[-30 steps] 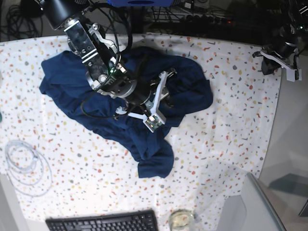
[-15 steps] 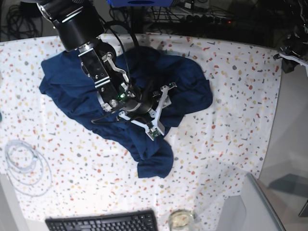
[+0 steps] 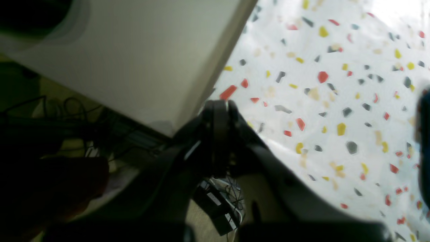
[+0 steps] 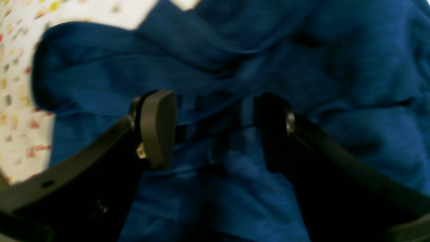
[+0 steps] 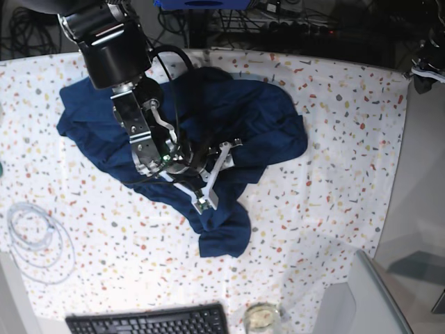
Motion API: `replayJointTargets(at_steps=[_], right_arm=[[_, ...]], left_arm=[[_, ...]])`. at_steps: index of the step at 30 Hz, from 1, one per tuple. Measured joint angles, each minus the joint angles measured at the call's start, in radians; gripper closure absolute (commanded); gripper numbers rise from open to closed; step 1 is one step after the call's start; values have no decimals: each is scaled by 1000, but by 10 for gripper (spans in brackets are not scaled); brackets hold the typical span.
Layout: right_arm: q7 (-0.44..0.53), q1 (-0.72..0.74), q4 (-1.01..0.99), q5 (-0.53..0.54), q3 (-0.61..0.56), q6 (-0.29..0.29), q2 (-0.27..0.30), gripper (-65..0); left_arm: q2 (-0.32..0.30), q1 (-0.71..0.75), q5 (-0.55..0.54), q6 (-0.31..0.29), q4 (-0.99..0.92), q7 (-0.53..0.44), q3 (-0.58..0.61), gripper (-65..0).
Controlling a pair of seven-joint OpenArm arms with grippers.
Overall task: Layout the t-shirt on the table in an organized manner, then fold the t-shirt properly
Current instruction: 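Pinch the bunched navy fabric with the right gripper and pull it outward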
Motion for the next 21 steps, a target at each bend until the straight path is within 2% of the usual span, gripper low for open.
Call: replayJointTargets(at_steps=[1,3,5,6,9,13,17,21], right_arm=[[-2,3,-8,1,0,0,0,-308],[-3,7,-14,4,-2,0,-2,-191],[-7,17,-14,39,-3,0,-3,-33],[-7,26,-14,72,-4,0,-3,0],[-5,67,-14,113,-4,0,-3,-26],[-4,137,-23,115,-3,0,-3,-2],[6,213,-133,113,-3,0,-3,-2],[92,235,-222,113,-3,0,0,-2]], left_arm=[[0,2,0,-2,1,0,0,0],[1,0,0,-2,2,0,0,0],[0,0,0,-2,4,0,0,0],[0,0,0,-2,4,-1,0,0],[2,0,0,-2,4,0,0,0],[1,0,0,-2,4,0,0,0],[2,0,-1,-2,4,0,0,0],[2,0,0,-2,5,0,0,0]])
